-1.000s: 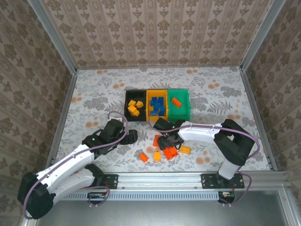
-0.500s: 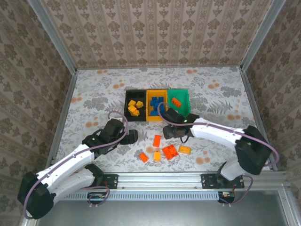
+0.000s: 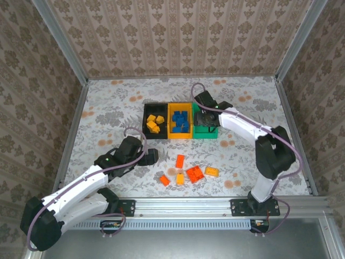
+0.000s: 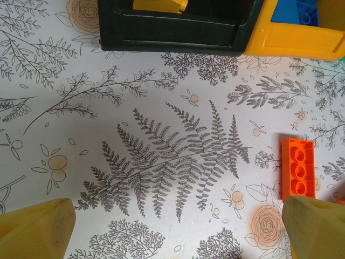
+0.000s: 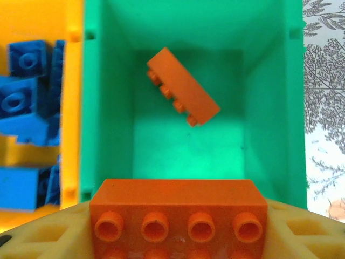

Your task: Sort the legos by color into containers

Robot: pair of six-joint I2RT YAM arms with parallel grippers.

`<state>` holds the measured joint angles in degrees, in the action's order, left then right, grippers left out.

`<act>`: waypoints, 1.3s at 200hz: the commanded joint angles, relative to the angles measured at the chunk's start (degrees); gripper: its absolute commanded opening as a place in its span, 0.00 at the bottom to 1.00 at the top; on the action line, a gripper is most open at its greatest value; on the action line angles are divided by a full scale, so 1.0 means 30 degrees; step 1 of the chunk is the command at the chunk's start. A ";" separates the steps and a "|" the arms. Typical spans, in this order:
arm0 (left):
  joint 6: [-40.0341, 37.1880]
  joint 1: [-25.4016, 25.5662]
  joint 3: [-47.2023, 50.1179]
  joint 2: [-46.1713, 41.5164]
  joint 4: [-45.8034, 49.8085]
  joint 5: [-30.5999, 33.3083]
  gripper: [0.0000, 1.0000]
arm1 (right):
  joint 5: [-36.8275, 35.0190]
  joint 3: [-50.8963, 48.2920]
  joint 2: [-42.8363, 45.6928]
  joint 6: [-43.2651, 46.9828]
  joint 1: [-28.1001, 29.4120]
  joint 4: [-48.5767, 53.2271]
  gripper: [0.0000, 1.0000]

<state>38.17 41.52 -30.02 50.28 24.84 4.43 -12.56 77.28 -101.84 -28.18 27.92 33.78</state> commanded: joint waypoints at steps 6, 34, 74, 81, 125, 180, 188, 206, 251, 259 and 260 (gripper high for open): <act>0.0067 -0.0127 -0.0508 -0.0252 0.0243 -0.0159 1.00 | -0.0301 0.1817 -0.1156 0.0281 -0.0251 0.0332 0.65; 0.0020 -0.0101 -0.0578 -0.0320 0.0332 -0.0163 1.00 | 0.0117 0.2334 -0.1066 0.0191 -0.0277 0.0436 0.85; -0.0316 -0.0116 -0.0738 -0.0244 0.0390 -0.0297 1.00 | 0.1145 -0.0332 0.1835 -0.0212 0.0388 -0.0002 0.89; -0.0350 -0.0102 -0.0785 -0.0162 0.0448 -0.0303 1.00 | 0.1324 -0.1003 0.2493 -0.0215 0.0692 -0.0061 0.88; -0.0507 -0.0132 -0.0860 0.0175 0.0564 -0.0317 1.00 | 0.2281 -0.3902 0.4813 -0.0781 0.4057 0.0965 0.90; -0.0478 -0.0161 -0.0657 0.0076 0.0641 -0.0509 1.00 | 0.3903 -0.7168 0.6252 -0.2018 0.7393 0.1261 0.85; -0.0500 -0.0161 -0.0629 0.0056 0.0692 -0.0534 1.00 | 0.4323 -0.7518 0.6385 -0.2003 0.7812 0.1487 0.85; -0.0512 -0.0176 -0.0610 0.0023 0.0740 -0.0509 1.00 | 0.4841 -0.8143 0.6807 -0.2057 0.8829 0.2301 0.83; -0.0359 -0.0231 -0.0277 -0.0090 0.0576 -0.0472 1.00 | 0.6473 -0.9766 0.8513 -0.3073 1.0788 0.3702 0.73; -0.0380 -0.0260 -0.0219 -0.0089 0.0518 -0.0480 1.00 | 0.6649 -0.9940 0.8478 -0.3240 1.1111 0.3802 0.72; -0.0356 -0.0267 -0.0218 -0.0089 0.0514 -0.0479 1.00 | 0.6677 -0.9954 0.8454 -0.3251 1.1156 0.3800 0.72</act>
<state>37.74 41.36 -30.92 50.61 25.34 3.57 3.75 49.30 -77.76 -35.24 59.07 41.04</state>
